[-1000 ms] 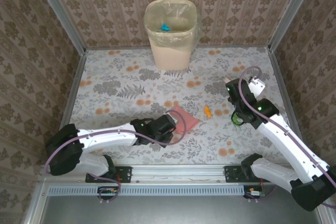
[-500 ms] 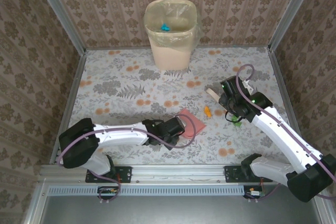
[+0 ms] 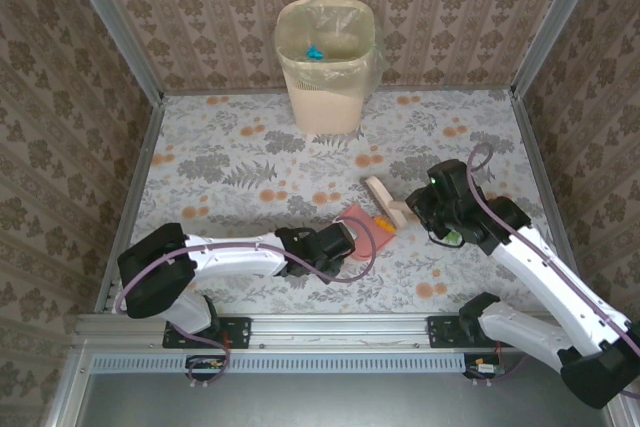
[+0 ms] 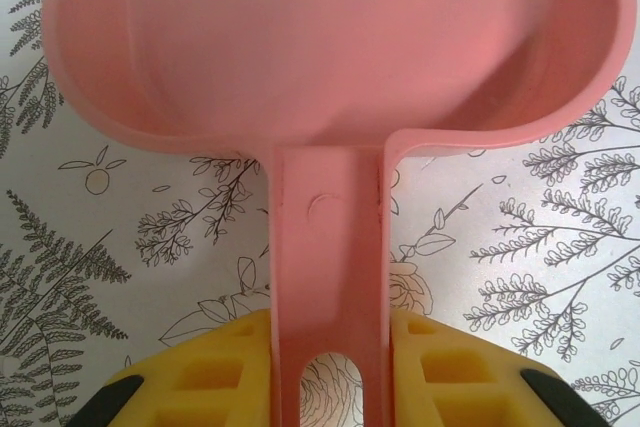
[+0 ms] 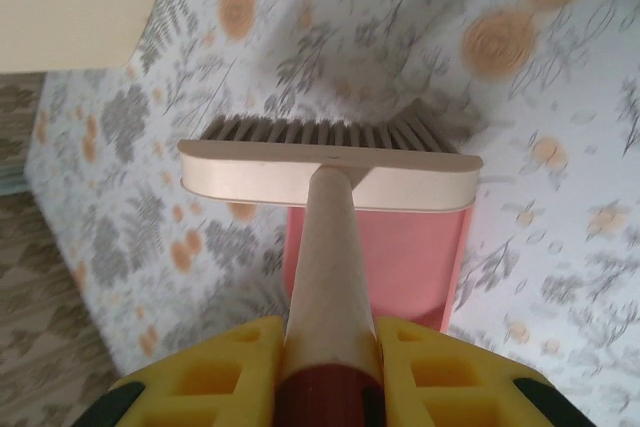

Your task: Sweep away the paper scraps from the table

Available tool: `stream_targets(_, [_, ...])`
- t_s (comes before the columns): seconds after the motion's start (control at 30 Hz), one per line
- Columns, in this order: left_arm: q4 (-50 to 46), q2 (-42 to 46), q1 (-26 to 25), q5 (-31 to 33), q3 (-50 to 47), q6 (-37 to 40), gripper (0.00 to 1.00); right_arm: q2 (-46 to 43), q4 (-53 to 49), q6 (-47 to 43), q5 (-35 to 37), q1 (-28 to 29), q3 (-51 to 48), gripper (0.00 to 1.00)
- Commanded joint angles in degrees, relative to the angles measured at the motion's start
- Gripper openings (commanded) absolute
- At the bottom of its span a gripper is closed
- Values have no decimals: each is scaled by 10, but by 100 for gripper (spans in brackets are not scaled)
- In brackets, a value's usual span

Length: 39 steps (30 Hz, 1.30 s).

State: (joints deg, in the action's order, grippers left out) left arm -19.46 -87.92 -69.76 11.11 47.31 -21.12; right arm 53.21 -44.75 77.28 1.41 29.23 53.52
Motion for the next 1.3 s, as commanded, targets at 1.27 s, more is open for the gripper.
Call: stream_targets(1.27, [15,34,2,36,-15,-3,0,-106,35,-61,95,-15,-7,0])
